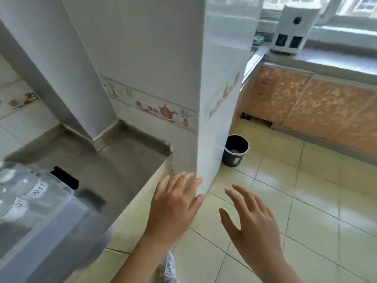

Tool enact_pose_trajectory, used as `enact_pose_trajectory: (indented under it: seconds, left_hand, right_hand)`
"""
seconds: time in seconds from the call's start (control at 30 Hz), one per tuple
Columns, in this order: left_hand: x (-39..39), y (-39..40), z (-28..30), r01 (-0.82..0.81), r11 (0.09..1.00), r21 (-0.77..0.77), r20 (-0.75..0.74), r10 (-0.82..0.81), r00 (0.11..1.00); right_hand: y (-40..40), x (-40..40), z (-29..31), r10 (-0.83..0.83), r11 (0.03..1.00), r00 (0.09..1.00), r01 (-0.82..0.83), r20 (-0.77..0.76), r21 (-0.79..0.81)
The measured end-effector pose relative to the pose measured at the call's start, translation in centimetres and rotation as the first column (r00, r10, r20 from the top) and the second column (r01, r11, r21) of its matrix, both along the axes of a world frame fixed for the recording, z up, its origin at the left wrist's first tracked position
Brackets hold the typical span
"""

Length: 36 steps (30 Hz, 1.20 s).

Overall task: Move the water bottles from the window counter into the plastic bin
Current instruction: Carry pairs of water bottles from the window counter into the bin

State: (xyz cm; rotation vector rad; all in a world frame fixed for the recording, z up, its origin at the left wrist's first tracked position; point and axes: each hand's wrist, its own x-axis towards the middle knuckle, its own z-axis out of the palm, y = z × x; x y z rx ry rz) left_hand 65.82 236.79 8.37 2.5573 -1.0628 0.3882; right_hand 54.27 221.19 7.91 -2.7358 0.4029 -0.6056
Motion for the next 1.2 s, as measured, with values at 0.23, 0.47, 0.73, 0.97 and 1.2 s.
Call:
enact_pose_trajectory:
  seconds: [0.23,0.47,0.73,0.97,1.2]
  left_hand:
    - [-7.4,-11.8,0.8,0.229,0.972,-0.045,0.016,-0.229,0.973]
    - [-11.6,-22.2,0.5,0.432,0.901,-0.023,-0.007,-0.433,0.902]
    - [-12.3,-36.4,0.8,0.577,0.815,-0.050,0.042,-0.575,0.817]
    - [-11.1,-49.7,1.3,0.702,0.711,-0.041,-0.022,-0.703,0.711]
    - [-12.1,-61.5,1.9,0.790,0.609,-0.069,-0.006,-0.792,0.610]
  right_hand:
    - [-7.3,-11.4,0.5,-0.296,0.955,0.955,0.295,0.012,0.009]
    - [-13.8,-17.2,1.4,-0.507,0.861,0.862,0.507,0.012,0.039]
    - [-24.2,-18.2,1.7,-0.650,0.760,0.757,0.648,0.071,0.055]
    - [-35.1,-17.9,2.4,-0.775,0.632,0.631,0.774,0.035,0.032]
    - [-44.5,-19.2,2.5,-0.876,0.479,0.482,0.874,-0.021,0.077]
